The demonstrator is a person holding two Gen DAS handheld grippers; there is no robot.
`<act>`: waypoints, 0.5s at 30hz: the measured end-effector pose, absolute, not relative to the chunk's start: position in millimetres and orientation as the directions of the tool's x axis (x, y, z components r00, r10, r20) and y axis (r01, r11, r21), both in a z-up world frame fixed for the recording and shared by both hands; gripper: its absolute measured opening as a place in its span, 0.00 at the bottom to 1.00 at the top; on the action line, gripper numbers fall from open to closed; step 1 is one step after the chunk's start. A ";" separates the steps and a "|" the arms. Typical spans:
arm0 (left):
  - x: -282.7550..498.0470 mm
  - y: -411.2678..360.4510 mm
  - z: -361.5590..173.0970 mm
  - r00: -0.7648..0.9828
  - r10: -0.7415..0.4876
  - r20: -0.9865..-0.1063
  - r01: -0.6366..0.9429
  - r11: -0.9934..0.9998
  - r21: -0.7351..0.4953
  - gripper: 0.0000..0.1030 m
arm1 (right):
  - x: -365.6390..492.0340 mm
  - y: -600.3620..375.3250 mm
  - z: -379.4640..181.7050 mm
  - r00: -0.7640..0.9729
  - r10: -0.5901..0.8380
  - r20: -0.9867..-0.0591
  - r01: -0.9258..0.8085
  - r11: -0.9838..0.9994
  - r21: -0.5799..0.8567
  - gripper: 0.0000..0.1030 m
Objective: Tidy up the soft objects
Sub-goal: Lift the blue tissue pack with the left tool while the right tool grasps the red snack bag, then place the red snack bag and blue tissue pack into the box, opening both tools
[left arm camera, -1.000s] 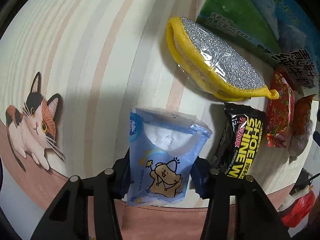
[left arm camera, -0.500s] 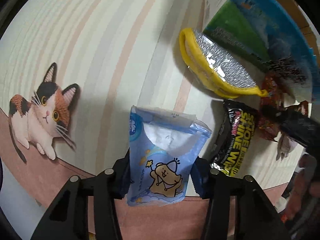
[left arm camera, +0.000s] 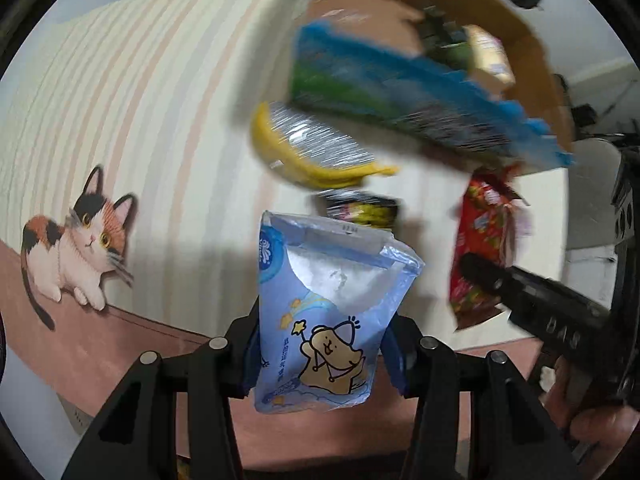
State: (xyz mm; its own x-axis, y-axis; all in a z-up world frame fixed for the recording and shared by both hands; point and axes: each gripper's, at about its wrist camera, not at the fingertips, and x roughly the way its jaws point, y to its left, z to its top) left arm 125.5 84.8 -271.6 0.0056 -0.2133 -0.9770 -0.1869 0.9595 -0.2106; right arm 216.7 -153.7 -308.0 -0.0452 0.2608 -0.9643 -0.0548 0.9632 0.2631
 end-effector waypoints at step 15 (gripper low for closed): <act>324.5 3.7 -164.0 0.107 -0.273 -0.956 -0.064 0.958 -0.280 0.45 | 321.8 -216.1 -165.5 0.195 0.253 -0.948 -0.067 0.967 0.245 0.45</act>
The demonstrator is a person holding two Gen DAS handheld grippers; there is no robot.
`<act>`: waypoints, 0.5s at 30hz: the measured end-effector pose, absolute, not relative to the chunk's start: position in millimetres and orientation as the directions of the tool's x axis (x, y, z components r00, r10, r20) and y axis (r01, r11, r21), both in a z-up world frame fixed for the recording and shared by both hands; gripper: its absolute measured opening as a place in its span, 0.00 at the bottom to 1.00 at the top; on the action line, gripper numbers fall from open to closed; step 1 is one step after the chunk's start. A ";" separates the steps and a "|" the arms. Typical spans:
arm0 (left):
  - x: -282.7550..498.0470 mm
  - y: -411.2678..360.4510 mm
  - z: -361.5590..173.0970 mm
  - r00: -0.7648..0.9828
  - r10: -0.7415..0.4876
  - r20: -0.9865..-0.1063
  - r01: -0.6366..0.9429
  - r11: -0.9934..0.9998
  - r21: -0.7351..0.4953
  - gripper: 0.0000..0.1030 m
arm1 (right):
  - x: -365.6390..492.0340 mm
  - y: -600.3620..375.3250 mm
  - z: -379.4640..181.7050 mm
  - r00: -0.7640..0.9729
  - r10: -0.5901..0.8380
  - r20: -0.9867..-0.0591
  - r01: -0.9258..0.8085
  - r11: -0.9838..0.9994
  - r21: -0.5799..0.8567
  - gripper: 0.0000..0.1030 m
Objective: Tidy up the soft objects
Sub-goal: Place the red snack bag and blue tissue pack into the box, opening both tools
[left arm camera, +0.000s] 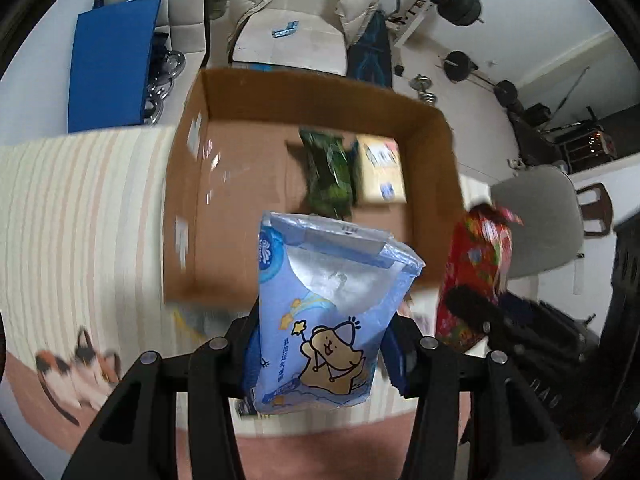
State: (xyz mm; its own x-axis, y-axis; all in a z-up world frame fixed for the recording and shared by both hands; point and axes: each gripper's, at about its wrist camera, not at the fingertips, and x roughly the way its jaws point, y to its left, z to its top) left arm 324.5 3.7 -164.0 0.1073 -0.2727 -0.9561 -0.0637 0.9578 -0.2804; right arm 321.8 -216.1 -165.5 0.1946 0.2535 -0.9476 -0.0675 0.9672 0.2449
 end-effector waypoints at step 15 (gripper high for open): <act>459.5 -8.4 -283.5 -0.085 -0.213 -0.973 -0.098 0.974 -0.205 0.46 | 397.1 -219.9 -277.7 0.014 0.121 -0.993 -0.014 0.993 0.121 0.45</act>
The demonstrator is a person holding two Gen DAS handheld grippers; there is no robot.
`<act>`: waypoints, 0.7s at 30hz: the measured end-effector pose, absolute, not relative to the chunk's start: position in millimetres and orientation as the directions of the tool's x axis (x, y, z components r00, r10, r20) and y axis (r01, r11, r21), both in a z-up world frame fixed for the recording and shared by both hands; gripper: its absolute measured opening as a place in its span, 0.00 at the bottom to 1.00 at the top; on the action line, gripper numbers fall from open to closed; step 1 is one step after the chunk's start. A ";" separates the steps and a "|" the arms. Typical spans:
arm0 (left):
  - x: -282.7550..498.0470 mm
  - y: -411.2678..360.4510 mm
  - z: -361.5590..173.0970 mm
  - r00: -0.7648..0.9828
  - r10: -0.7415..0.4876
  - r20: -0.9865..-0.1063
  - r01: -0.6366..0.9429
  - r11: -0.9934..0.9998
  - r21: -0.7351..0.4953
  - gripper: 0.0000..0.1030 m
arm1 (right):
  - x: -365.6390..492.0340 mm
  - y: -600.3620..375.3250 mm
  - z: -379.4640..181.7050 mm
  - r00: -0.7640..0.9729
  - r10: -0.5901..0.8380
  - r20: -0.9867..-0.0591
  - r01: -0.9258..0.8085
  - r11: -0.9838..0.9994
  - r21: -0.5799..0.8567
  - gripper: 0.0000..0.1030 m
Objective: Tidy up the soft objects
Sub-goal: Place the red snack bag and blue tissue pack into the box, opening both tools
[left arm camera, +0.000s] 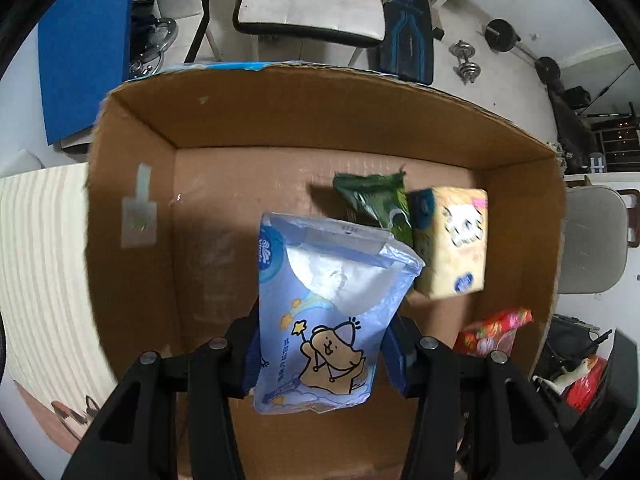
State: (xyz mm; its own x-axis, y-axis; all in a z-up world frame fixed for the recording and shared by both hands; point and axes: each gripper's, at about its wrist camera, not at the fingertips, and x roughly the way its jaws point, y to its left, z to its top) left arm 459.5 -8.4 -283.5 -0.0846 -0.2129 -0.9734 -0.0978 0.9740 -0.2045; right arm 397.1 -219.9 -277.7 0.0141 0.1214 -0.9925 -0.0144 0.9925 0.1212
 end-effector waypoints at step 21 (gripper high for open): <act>498.7 -2.5 -283.2 -0.050 -0.137 -0.989 -0.101 0.986 -0.132 0.95 | 407.4 -207.6 -296.9 -0.006 0.098 -0.995 -0.013 0.995 0.099 0.71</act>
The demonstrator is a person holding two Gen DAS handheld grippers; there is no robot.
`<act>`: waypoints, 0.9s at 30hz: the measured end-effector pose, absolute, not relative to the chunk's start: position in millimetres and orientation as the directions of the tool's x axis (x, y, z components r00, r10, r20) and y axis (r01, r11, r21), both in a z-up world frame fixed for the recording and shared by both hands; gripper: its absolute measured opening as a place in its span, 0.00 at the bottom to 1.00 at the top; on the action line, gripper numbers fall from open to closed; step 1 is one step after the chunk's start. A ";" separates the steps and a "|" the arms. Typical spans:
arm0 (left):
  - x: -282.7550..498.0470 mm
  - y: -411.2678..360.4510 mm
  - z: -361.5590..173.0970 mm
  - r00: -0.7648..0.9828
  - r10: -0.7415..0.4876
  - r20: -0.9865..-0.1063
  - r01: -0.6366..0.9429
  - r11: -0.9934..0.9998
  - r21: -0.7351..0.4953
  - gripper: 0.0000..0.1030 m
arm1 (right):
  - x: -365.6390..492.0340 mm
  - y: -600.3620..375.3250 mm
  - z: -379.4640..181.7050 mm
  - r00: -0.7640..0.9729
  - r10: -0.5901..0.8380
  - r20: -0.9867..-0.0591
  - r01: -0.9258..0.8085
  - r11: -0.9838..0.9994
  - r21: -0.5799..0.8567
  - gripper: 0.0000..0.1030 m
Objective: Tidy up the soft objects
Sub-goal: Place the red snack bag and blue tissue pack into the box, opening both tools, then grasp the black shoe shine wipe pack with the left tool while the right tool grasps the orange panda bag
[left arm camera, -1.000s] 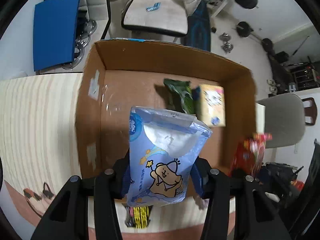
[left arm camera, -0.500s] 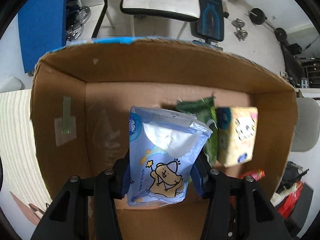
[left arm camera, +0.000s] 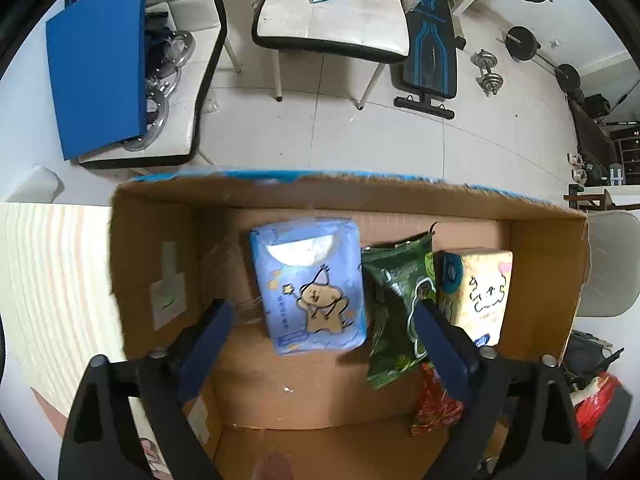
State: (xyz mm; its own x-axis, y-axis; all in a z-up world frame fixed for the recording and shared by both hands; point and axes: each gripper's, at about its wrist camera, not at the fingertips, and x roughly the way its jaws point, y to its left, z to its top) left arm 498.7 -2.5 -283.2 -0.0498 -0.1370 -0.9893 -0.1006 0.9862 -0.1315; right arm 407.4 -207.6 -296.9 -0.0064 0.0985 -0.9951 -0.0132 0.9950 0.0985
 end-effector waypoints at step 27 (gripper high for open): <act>317.0 10.4 -184.6 0.216 -0.071 -0.974 -0.085 0.992 -0.092 0.98 | 345.1 -195.7 -189.2 0.259 0.061 -0.964 -0.052 0.997 0.050 1.00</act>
State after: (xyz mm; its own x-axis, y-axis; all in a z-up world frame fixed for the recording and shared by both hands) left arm 317.0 10.4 -184.6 0.2164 -0.0714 -0.9737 -0.0850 0.9922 -0.0916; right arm 345.1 -195.7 -189.2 0.2588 0.0614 -0.9640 -0.0516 0.9974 0.0497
